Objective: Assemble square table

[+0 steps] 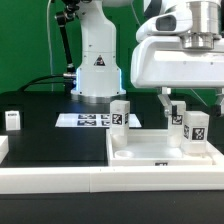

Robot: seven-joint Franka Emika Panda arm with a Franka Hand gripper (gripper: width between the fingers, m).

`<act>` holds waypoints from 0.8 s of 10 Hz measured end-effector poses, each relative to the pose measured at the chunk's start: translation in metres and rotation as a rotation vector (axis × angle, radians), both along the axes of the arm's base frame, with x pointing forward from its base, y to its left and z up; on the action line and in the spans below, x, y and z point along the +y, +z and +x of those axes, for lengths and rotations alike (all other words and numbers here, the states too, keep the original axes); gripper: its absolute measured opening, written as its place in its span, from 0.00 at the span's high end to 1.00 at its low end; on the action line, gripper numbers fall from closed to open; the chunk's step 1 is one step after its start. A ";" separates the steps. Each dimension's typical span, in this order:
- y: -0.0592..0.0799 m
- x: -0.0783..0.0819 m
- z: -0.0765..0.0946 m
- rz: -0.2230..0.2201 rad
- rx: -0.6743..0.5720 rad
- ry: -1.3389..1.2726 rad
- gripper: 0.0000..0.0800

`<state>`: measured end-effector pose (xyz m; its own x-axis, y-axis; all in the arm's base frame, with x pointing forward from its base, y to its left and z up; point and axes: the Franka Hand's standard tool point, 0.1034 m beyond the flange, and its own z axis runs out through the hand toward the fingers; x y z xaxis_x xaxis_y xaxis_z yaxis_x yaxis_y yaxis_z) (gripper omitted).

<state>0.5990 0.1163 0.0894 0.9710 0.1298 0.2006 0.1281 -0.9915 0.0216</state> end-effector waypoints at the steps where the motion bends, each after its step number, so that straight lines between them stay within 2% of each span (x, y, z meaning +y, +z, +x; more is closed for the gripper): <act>1: 0.002 0.001 0.003 0.000 0.069 -0.003 0.19; 4: 0.001 0.010 0.005 0.005 0.099 -0.016 0.19; 8: 0.000 0.007 0.006 0.007 0.100 -0.019 0.19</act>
Offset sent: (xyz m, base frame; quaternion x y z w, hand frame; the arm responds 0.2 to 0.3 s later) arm -0.0011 0.0219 -0.0027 -0.0030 -0.0063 0.0116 0.9999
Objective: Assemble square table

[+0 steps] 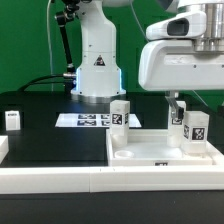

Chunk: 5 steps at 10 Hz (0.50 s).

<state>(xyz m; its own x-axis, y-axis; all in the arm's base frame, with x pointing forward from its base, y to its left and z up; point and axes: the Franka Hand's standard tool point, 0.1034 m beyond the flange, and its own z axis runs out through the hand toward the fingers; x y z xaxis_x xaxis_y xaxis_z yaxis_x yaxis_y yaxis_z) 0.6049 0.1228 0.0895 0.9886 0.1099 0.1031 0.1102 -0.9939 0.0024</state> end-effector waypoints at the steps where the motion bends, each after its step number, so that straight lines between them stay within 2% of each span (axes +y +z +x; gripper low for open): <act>1: -0.002 -0.007 0.003 0.006 0.003 -0.013 0.19; 5: -0.002 -0.020 0.009 0.027 0.006 -0.051 0.19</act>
Offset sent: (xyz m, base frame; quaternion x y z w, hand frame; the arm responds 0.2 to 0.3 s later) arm 0.0065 0.0159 -0.0010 0.0977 -0.0127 0.0523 0.9938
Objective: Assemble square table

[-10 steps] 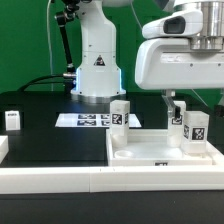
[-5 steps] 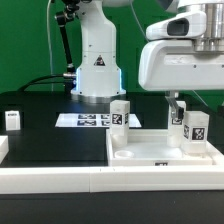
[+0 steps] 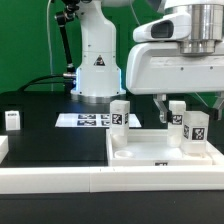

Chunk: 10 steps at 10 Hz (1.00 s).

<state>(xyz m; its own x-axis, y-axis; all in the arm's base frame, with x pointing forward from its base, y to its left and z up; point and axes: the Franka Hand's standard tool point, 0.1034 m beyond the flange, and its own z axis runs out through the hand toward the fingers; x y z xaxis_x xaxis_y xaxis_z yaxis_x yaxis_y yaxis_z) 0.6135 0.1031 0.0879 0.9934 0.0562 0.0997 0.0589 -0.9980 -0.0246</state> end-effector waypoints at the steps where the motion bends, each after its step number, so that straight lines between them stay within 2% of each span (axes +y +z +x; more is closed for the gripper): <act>1: 0.000 0.002 0.000 0.001 0.000 -0.011 0.19; 5: -0.002 0.015 -0.003 0.007 0.003 -0.026 0.19; 7: -0.001 0.013 -0.003 0.006 0.003 -0.029 0.19; 9: -0.001 0.014 -0.003 0.006 0.003 -0.028 0.52; 10: -0.001 0.013 -0.003 0.006 0.003 -0.029 0.64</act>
Offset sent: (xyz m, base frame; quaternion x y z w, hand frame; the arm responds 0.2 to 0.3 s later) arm -0.0065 0.0169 -0.0047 -0.0099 -0.0044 0.0144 0.9998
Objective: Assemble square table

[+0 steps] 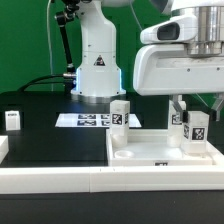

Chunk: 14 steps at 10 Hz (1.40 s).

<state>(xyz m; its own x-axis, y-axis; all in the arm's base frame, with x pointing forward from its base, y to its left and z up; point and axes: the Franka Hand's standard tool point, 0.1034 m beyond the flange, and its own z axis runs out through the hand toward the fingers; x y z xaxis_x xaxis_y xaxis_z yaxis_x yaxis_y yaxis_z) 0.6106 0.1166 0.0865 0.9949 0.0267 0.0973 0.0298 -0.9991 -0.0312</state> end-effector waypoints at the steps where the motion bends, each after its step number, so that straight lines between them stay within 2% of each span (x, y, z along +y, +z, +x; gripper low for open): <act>1: 0.000 0.000 0.000 0.001 0.000 -0.003 0.64; 4: 0.000 0.000 0.000 0.007 0.002 -0.062 0.64; 14: -0.002 -0.001 -0.002 0.102 0.026 -0.933 0.64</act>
Offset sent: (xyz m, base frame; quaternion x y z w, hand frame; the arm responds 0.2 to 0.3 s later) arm 0.0000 0.0000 0.0000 0.0000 0.0000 0.0650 0.9979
